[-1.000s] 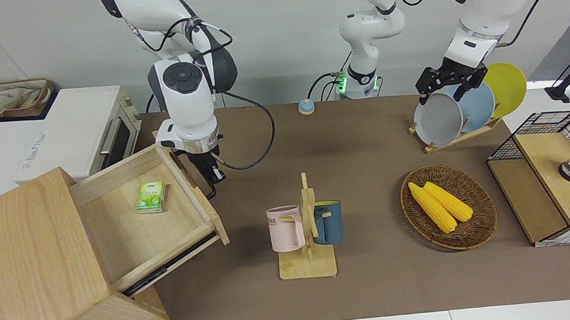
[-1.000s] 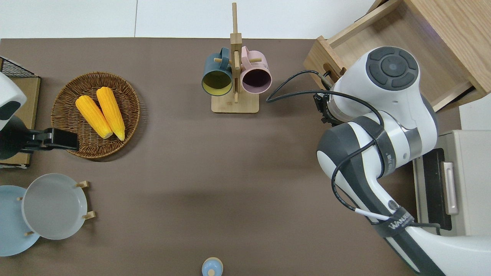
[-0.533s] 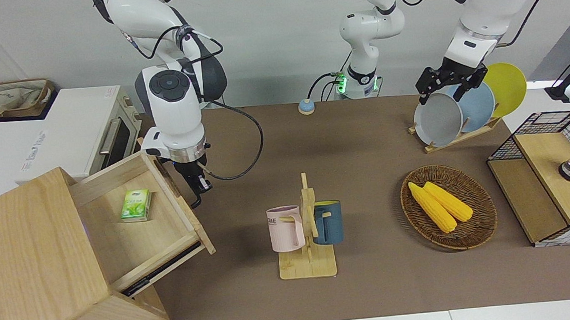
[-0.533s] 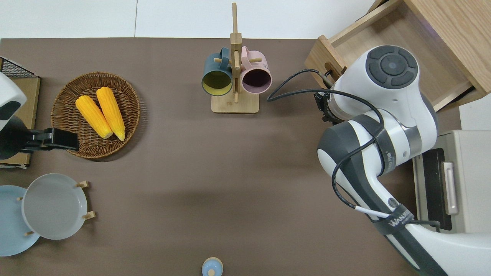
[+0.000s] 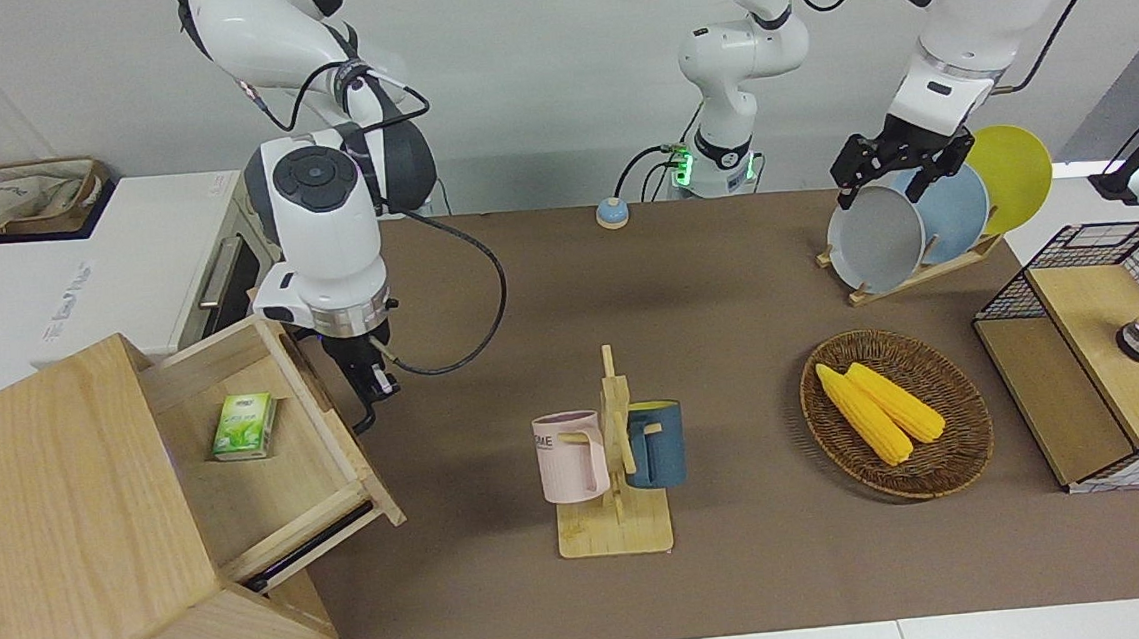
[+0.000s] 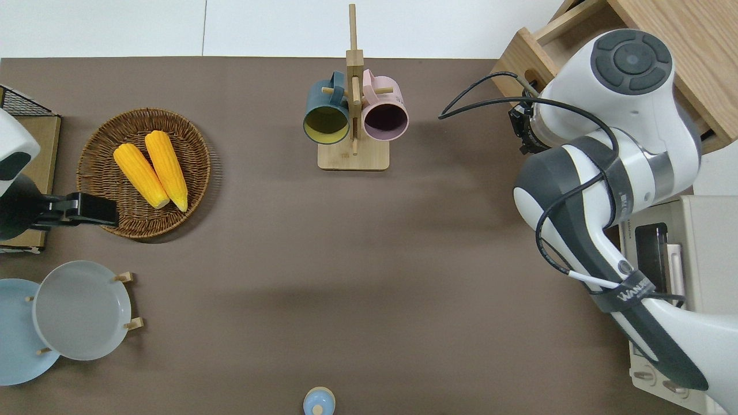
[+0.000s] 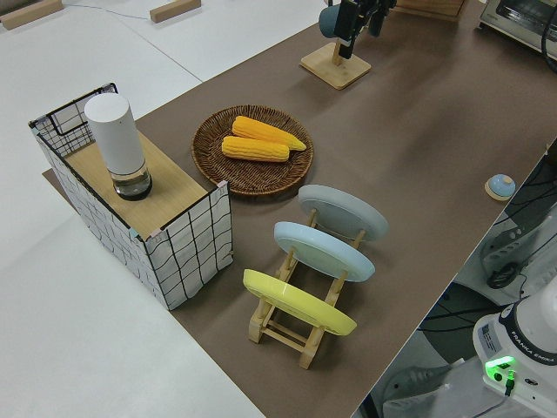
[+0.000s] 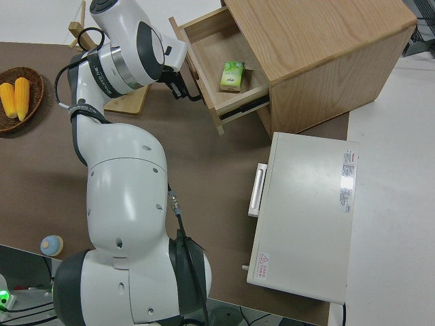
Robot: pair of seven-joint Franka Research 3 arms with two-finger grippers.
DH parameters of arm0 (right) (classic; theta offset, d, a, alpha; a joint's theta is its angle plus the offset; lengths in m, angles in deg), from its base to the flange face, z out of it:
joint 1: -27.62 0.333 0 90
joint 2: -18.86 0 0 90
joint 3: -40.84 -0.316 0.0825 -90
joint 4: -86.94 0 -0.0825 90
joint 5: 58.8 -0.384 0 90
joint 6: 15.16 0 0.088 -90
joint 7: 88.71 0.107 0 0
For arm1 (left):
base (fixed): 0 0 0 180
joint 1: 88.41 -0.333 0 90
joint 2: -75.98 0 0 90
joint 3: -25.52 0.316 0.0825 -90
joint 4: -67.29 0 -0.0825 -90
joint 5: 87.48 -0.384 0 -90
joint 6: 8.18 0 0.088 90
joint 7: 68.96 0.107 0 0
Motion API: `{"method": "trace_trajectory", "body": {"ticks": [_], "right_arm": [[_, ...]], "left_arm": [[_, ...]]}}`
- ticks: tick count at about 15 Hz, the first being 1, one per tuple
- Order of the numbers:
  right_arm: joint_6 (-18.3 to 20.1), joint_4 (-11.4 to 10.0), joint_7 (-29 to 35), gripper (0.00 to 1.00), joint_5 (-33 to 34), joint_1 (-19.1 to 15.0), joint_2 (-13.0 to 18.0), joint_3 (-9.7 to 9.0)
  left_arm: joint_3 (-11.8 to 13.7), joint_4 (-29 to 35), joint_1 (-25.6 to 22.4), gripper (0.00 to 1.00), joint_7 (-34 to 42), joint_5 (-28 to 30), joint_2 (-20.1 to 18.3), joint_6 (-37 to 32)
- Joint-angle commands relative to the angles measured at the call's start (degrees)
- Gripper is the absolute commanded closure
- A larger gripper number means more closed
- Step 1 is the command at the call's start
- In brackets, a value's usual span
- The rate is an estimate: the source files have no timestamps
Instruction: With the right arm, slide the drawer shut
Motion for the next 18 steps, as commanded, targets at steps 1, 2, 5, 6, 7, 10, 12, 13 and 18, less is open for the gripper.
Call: {"method": "trace_trajectory", "body": {"ticks": [1, 2, 5, 6, 7, 10, 12, 13, 18], "right_arm": [[1.5, 4.9, 0.6, 1.000, 3.5, -2.2, -3.7, -1.97], [1.5, 5.0, -0.2, 1.000, 3.9, -2.6, -4.1, -1.97], [1.5, 7.3, -0.8, 1.000, 4.4, -3.3, -5.5, -2.15], [1.4, 7.4, -0.9, 1.000, 4.7, -3.5, -5.8, -2.15], [1.5, 7.9, -1.0, 1.000, 5.2, -3.8, -6.1, -2.15], [1.1, 8.7, -2.3, 1.000, 5.6, -4.7, -6.7, -2.15], [0.8, 9.6, -2.5, 1.000, 5.8, -5.5, -7.5, -2.23], [0.7, 10.3, -2.6, 1.000, 5.8, -5.8, -7.8, -2.23], [0.1, 11.2, -5.8, 1.000, 5.9, -8.0, -9.2, -2.23]], "left_arm": [[0.2, 0.0, 0.3, 0.00, 0.4, -0.7, -0.4, -0.3], [0.2, 0.0, 0.3, 0.00, 0.4, -0.7, -0.4, -0.4], [0.2, 0.0, 0.3, 0.00, 0.4, -0.7, -0.4, -0.3], [0.2, 0.0, 0.3, 0.00, 0.4, -0.7, -0.4, -0.3], [0.2, 0.0, 0.3, 0.00, 0.4, -0.7, -0.5, -0.3], [0.1, 0.0, 0.3, 0.00, 0.4, -0.7, -0.4, -0.3], [0.2, 0.0, 0.3, 0.00, 0.3, -0.7, -0.4, -0.3], [0.2, 0.0, 0.3, 0.00, 0.3, -0.7, -0.5, -0.3], [0.2, 0.0, 0.3, 0.00, 0.4, -0.7, -0.4, -0.3]]}}
